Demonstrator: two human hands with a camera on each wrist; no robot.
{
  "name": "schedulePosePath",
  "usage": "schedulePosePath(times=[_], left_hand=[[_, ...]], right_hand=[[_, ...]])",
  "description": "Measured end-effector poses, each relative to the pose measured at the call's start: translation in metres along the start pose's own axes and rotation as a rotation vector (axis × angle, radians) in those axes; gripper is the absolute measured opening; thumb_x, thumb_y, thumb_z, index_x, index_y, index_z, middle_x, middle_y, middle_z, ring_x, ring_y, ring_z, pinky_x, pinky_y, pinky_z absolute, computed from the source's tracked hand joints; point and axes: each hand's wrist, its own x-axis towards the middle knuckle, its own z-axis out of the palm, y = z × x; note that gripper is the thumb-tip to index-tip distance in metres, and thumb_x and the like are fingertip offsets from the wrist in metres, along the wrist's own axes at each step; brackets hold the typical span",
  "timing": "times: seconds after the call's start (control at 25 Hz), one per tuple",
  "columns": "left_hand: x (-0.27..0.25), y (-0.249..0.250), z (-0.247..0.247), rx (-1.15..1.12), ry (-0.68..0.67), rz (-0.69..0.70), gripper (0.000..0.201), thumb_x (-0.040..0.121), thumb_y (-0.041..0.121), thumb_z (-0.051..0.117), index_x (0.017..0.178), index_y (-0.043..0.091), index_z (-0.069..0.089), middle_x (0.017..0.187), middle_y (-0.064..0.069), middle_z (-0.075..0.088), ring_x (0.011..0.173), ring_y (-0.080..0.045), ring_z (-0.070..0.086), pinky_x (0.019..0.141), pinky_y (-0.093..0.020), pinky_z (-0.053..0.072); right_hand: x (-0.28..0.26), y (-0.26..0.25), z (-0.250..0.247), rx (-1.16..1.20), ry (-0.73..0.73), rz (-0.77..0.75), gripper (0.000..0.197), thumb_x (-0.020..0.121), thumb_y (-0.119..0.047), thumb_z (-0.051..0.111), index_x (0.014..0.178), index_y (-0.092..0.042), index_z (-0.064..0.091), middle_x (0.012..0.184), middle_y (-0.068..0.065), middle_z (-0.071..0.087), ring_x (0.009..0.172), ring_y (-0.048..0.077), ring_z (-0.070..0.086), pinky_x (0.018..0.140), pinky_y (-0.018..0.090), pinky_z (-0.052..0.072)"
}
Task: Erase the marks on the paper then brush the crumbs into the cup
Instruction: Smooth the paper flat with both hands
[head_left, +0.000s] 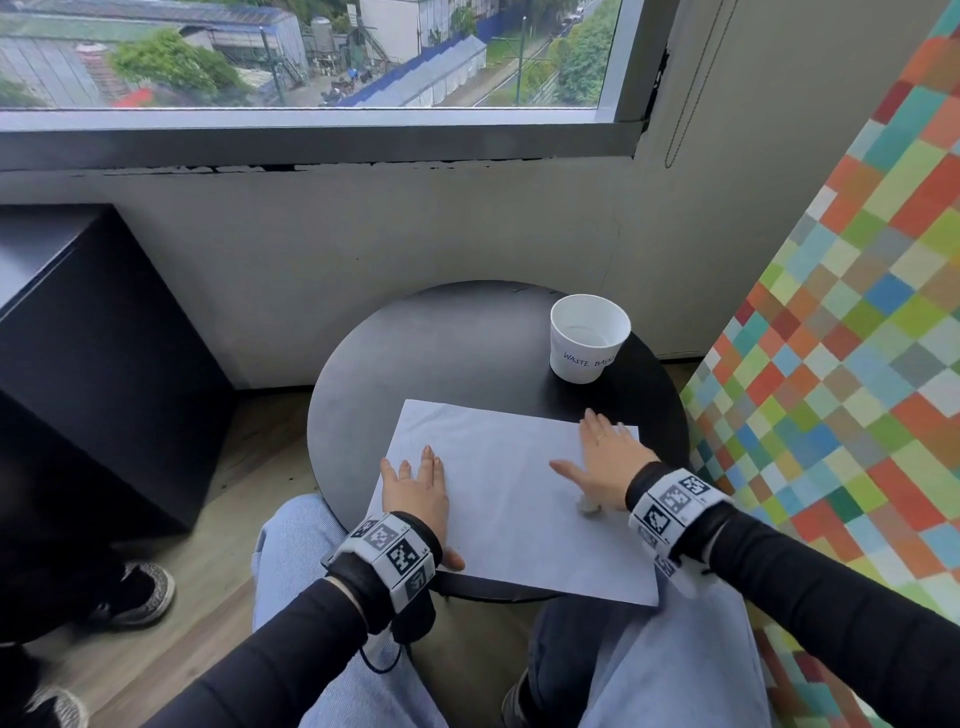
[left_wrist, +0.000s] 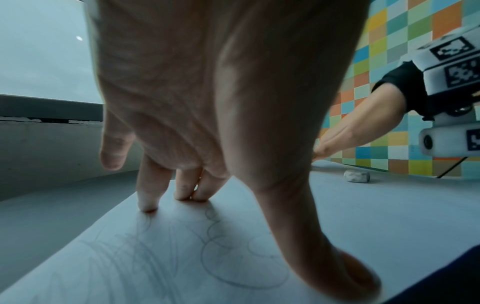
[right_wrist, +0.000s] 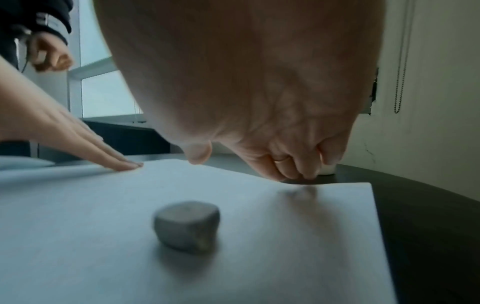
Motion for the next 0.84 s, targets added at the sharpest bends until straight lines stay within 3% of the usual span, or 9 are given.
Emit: schedulePosePath(times=[0.12,0.16,0.32,0.48,0.64,0.76,0.84], left_hand=[[0.001,0.0,-0.001,0.005,-0.002,0.0,0.134,0.075,0.074,0.064,0.153,0.0,-0.017,0.163,-0.017,-0.016,0.151,-0.037,0.006,0.118,-0.059,0.004],[0.001,0.0,-0.001,0.002,-0.002,0.001,0.134,0.075,0.074,0.064,0.153,0.0,-0.017,0.163,-0.017,-0.017,0.151,-0.037,0.006,0.118,-0.059,0.004],[0.0,0.0,0.0,-0.001,-0.007,0.005,0.134,0.075,0.075,0.063,0.153,0.0,-0.017,0.163,-0.017,-0.017,0.151,-0.037,0.005,0.119,-0.059,0.004],[0.001,0.0,-0.002,0.01,-0.01,0.0,0.134,0.075,0.075,0.063,0.153,0.0,-0.017,0.163,-0.017,-0.017,0.151,-0.038,0.005,0.119,-0.058,0.004],[0.0,-0.001,0.0,-0.004,-0.005,0.004,0.133,0.075,0.075,0.063,0.153,0.001,-0.016,0.163,-0.016,-0.017,0.151,-0.037,0.005,0.119,-0.058,0.004],[0.0,-0.001,0.0,0.0,-0.003,0.003,0.133,0.075,0.075,0.063,0.153,0.001,-0.016,0.163,-0.016,-0.017,0.151,-0.037,0.005,0.119,-0.058,0.004],[0.001,-0.001,-0.001,0.004,0.002,0.003,0.133,0.075,0.075,0.063,0.153,0.001,-0.015,0.163,-0.017,-0.016,0.151,-0.037,0.006,0.118,-0.058,0.004]], right_hand=[[-0.013,-0.016,0.017,0.007,-0.087,-0.249,0.083,0.097,-0.059,0.024,0.151,-0.004,-0.005,0.159,0.008,-0.011,0.148,0.018,-0.005,0.12,0.034,-0.001],[-0.014,-0.015,0.02,0.027,-0.104,-0.26,0.082,0.097,-0.059,0.026,0.151,-0.005,-0.005,0.159,0.007,-0.012,0.148,0.017,-0.005,0.12,0.034,-0.001],[0.006,0.014,0.005,0.102,0.015,-0.004,0.082,0.097,-0.058,0.025,0.151,-0.004,-0.004,0.16,0.008,-0.011,0.148,0.02,-0.003,0.119,0.033,0.002],[0.004,-0.001,0.015,0.106,-0.096,-0.204,0.08,0.098,-0.056,0.026,0.152,-0.008,-0.007,0.159,0.004,-0.014,0.148,0.017,-0.006,0.12,0.034,0.001],[0.015,0.022,0.008,0.129,0.027,0.006,0.082,0.096,-0.06,0.021,0.151,-0.005,-0.003,0.16,0.008,-0.01,0.148,0.019,-0.002,0.12,0.035,0.003],[0.006,0.021,0.021,0.138,-0.065,-0.063,0.1,0.08,-0.079,0.009,0.152,-0.012,-0.004,0.16,0.001,-0.011,0.148,0.02,0.0,0.121,0.04,0.008],[-0.001,0.024,0.028,0.121,-0.055,-0.043,0.095,0.085,-0.075,0.012,0.152,-0.01,-0.004,0.16,0.003,-0.01,0.148,0.021,0.0,0.121,0.039,0.007]])
